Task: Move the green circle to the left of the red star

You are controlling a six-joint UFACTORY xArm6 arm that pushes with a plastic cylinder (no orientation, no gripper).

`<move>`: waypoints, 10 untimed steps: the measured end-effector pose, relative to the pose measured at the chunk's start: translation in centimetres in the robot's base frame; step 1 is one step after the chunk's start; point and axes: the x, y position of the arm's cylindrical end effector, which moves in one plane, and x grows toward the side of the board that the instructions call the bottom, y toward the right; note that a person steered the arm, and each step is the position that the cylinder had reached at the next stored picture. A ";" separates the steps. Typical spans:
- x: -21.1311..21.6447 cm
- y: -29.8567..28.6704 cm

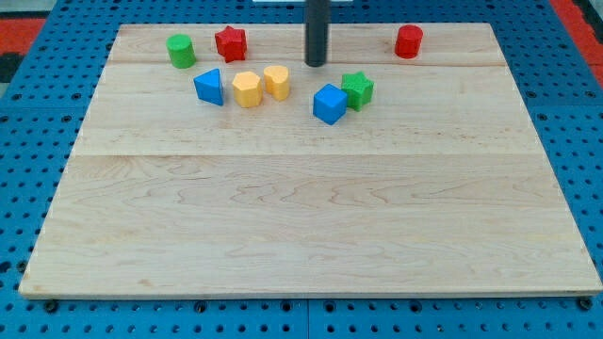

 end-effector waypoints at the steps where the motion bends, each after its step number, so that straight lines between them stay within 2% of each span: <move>1: -0.3 -5.4; 2: 1.9 -8.7; 4: 3.2 -12.5; 5: 3.8 -12.5; 7: 3.6 -13.1; 8: 1.7 -17.0; 10: 0.9 -17.8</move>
